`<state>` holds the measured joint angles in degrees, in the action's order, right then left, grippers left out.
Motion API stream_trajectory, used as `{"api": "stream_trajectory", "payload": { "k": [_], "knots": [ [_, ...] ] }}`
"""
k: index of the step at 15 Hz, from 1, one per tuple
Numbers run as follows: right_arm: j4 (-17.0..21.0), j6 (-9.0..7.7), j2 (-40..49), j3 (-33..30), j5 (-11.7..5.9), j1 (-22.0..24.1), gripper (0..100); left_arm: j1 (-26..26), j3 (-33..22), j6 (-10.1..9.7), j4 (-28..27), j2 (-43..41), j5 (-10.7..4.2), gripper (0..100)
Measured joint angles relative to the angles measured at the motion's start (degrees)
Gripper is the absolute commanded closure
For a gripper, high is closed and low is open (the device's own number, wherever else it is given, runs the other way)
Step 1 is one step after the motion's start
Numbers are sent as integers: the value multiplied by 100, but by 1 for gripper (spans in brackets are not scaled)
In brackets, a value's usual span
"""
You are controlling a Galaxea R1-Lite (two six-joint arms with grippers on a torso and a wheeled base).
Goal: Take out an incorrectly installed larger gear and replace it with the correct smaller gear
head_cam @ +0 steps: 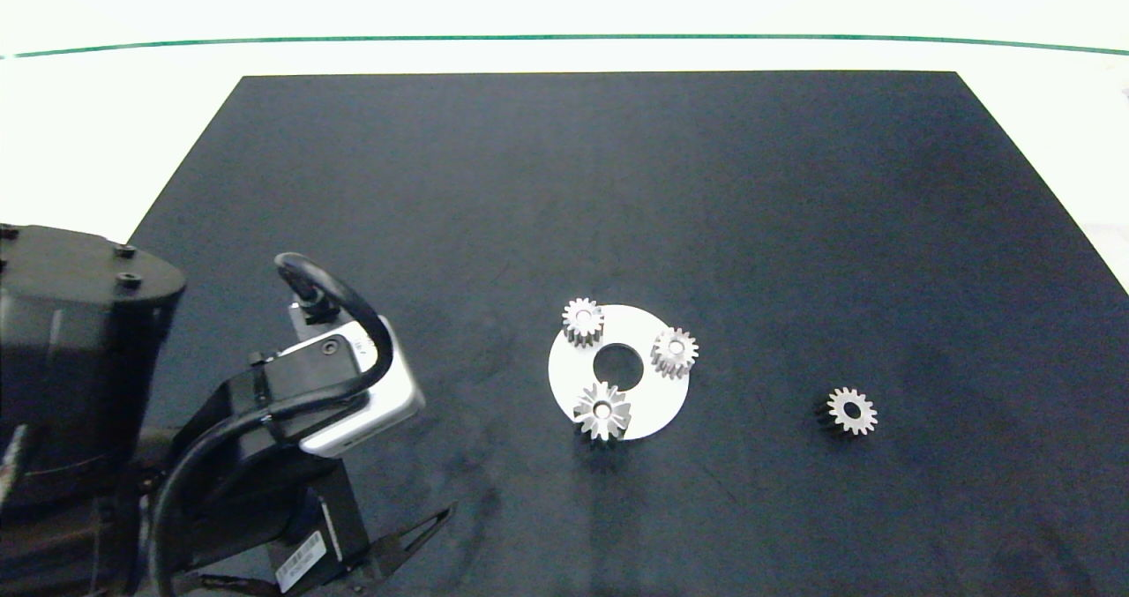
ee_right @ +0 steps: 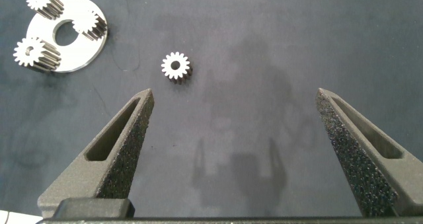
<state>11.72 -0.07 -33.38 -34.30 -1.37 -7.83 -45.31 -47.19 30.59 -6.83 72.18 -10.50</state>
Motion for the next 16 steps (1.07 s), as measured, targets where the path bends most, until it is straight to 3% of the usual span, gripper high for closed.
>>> {"api": "stream_trajectory", "payload": {
  "k": [2, 11, 13, 16],
  "knots": [
    [0, 0, -7, 2, -1, -2, 0, -121, -154, -13, -15, 325, -41, 0],
    [0, 7, 45, 13, -1, -16, 0, -619, -1008, -71, 0, 1381, -645, 0],
    [0, 7, 56, 13, -1, -16, 0, -662, -1172, -77, -4, 1621, -689, 0],
    [0, 10, 59, 18, 5, -16, 0, -717, -1452, -239, -13, 1952, -691, 0]
  ]
}}
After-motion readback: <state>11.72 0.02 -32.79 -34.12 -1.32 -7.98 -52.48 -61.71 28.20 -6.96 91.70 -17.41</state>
